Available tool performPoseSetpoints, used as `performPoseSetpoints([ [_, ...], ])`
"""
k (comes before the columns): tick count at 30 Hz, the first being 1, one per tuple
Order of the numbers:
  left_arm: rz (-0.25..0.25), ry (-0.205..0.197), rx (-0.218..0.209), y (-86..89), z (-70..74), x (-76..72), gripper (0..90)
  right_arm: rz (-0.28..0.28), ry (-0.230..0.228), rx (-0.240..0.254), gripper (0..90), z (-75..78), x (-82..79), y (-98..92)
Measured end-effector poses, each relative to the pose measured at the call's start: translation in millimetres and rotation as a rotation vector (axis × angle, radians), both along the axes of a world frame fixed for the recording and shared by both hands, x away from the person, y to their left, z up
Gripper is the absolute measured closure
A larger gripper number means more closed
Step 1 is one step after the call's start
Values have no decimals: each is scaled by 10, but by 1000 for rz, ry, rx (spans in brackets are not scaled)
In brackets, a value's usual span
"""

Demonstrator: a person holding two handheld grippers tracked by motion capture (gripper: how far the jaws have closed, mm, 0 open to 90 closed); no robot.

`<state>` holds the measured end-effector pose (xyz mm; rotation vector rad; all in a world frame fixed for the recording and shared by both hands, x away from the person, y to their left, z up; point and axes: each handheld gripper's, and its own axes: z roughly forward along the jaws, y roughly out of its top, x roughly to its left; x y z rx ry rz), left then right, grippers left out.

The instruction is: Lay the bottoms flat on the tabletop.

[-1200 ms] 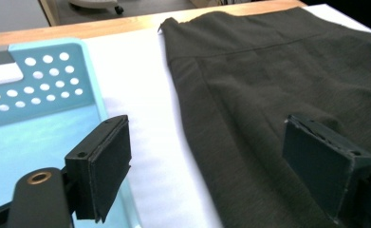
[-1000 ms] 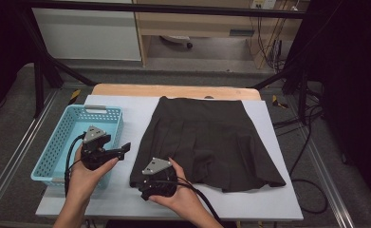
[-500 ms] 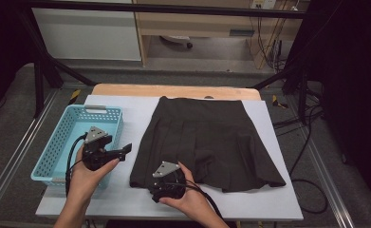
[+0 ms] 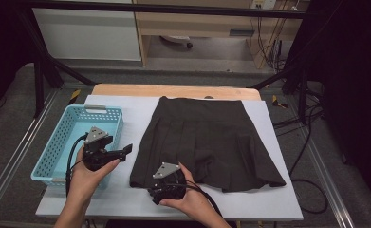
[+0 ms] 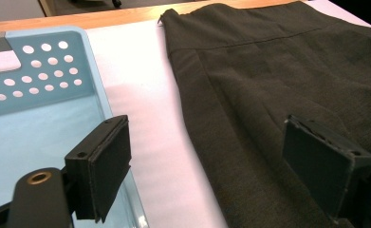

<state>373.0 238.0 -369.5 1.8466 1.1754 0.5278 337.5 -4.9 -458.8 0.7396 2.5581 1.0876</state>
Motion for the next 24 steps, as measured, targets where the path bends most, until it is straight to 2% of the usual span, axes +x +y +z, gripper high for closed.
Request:
performPoseSetpoints([
  [16, 9, -2, -3, 26, 3, 2, 161, -6, -11, 10, 145, -24, 63, -16],
  [24, 11, -4, -4, 32, 7, -3, 162, -12, -20, 18, 261, -16, 99, -48],
])
